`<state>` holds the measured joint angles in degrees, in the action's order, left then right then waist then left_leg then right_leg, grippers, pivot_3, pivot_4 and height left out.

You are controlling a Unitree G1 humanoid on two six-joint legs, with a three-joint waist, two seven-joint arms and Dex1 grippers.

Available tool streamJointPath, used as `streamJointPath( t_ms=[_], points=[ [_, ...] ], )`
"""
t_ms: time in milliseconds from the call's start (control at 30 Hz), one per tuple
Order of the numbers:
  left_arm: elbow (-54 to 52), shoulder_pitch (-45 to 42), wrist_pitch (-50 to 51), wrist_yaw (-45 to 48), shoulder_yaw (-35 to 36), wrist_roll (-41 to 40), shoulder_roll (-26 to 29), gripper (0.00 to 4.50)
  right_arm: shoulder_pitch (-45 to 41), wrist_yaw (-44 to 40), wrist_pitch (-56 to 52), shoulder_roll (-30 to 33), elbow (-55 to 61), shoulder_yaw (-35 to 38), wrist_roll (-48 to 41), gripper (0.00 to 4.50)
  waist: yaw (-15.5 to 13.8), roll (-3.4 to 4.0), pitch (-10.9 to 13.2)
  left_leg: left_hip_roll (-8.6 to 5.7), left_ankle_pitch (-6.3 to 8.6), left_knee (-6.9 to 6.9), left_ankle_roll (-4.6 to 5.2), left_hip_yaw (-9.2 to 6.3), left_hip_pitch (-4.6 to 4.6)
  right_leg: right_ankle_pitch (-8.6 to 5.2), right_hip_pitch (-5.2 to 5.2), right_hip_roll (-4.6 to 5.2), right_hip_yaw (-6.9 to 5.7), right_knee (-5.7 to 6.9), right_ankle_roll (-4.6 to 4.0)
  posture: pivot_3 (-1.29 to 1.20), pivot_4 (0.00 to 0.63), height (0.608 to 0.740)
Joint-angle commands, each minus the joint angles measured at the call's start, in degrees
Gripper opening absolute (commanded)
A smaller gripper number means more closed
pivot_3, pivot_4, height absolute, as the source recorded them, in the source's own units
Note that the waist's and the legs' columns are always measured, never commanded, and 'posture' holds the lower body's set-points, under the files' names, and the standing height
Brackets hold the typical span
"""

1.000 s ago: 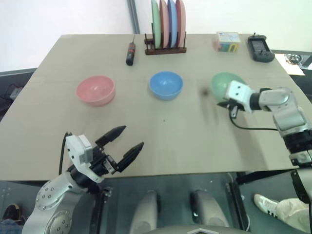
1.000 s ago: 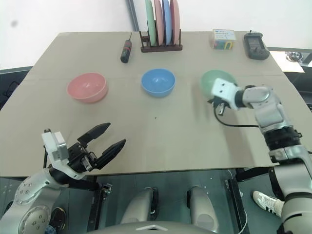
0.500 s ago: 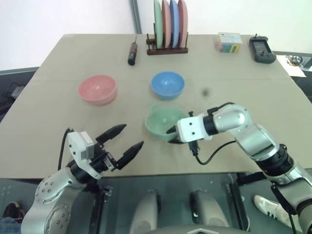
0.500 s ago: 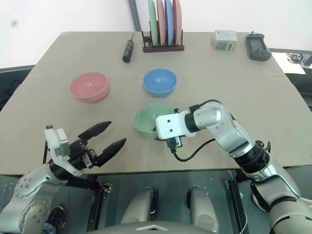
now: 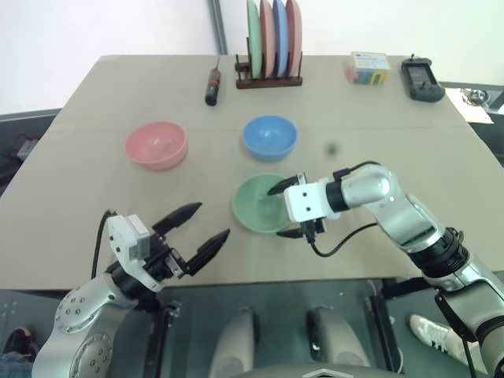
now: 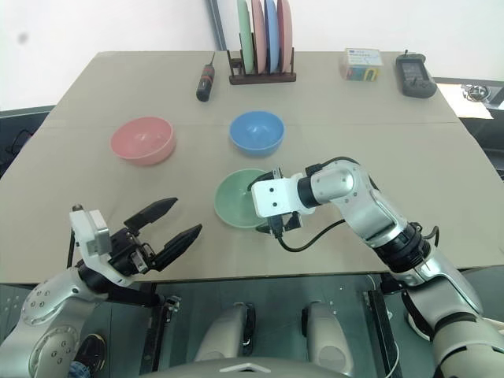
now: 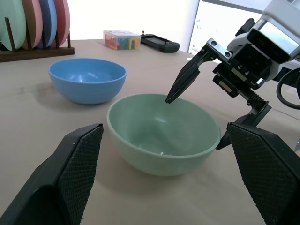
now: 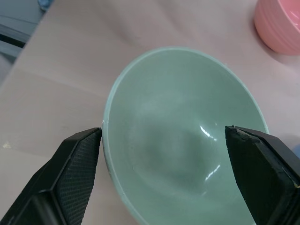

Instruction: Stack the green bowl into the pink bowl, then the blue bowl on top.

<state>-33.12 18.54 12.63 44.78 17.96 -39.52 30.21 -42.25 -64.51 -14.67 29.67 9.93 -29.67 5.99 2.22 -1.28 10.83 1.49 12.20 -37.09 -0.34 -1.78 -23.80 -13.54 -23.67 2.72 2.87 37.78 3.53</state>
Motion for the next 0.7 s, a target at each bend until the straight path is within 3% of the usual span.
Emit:
streamJointPath(
  t_ms=[33, 533, 700],
  points=[
    [-1.4, 0.0, -1.1, 0.3, 1.4, -0.8, 0.2, 4.5, -0.2, -0.3, -0.5, 1.7, 0.8, 4.0, -1.7, 4.41, 0.0, 0.0, 0.0, 0.0, 0.0, 0.0, 0.0, 0.0, 0.0, 0.0, 0.0, 0.0, 0.0, 0.0, 0.0, 0.0, 0.15, 0.74],
    [0.0, -0.8, -0.9, 1.0, 1.5, -0.6, 0.6, 4.5, 2.3, -3.2, -2.2, 6.8, 3.6, 7.7, -6.2, 4.41, 0.0, 0.0, 0.0, 0.0, 0.0, 0.03, 0.0, 0.02, -0.01, 0.0, -0.01, 0.01, 0.01, -0.02, 0.0, 0.0, 0.15, 0.74],
    [0.1, -1.4, -0.5, 0.4, 1.9, -0.8, 1.0, 4.5, 1.6, -2.7, -9.1, 6.5, 4.5, 12.3, -12.4, 4.41, -0.1, 0.0, 0.0, 0.0, 0.0, 0.02, 0.0, 0.01, -0.02, 0.0, -0.01, 0.01, 0.0, -0.03, 0.0, 0.0, 0.15, 0.74]
  ],
)
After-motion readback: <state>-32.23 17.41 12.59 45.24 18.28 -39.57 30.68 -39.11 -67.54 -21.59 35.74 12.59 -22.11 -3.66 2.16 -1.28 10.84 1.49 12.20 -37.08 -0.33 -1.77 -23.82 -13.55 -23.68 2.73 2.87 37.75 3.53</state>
